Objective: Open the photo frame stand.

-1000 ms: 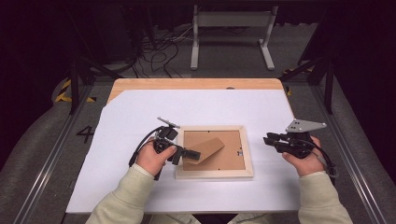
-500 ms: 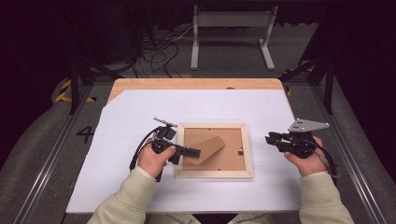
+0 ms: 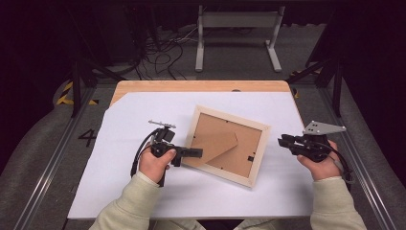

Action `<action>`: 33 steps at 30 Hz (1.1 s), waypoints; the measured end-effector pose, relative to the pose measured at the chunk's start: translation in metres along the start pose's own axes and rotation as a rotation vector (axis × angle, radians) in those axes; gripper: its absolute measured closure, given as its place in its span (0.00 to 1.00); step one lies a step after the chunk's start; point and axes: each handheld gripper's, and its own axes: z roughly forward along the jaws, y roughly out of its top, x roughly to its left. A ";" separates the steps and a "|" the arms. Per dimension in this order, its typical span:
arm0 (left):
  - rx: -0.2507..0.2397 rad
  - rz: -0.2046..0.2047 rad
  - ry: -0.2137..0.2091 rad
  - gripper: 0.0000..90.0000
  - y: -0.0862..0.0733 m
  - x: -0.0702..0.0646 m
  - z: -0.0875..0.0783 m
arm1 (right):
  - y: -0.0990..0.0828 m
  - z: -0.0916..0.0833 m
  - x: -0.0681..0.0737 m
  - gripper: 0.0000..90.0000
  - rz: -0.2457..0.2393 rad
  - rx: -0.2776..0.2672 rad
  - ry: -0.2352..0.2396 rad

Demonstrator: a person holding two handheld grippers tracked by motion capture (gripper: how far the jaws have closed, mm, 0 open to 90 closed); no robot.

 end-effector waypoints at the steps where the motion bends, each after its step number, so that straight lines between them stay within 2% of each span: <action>1: -0.009 0.011 -0.008 0.97 0.000 -0.001 -0.002 | 0.000 0.000 0.000 0.81 -0.001 0.001 -0.001; 5: -0.040 0.042 0.006 0.97 0.000 -0.007 -0.006 | 0.000 0.000 0.000 0.81 -0.002 0.003 -0.003; 7: -0.057 0.025 0.005 0.97 0.000 -0.008 -0.007 | 0.000 0.000 0.000 0.81 -0.001 0.004 -0.005; 8: -0.064 0.041 0.007 0.97 0.000 -0.007 -0.008 | -0.001 0.000 -0.001 0.81 -0.001 0.003 -0.004; 11: -0.091 0.049 0.005 0.97 0.002 -0.009 -0.010 | -0.001 -0.001 -0.001 0.81 0.003 0.000 -0.004; 12: -0.098 0.062 0.006 0.97 0.003 -0.009 -0.010 | 0.000 -0.002 -0.001 0.81 0.012 -0.005 0.004; 17: -0.150 0.078 0.009 0.97 0.010 -0.011 -0.008 | 0.001 -0.003 0.001 0.81 0.003 -0.008 0.005; 25: -0.226 0.082 0.025 0.97 0.023 -0.007 -0.006 | -0.001 0.000 0.002 0.81 0.001 0.003 0.014; 33: -0.345 0.103 0.026 0.97 0.032 -0.006 -0.005 | -0.002 0.001 0.001 0.81 0.007 0.008 0.016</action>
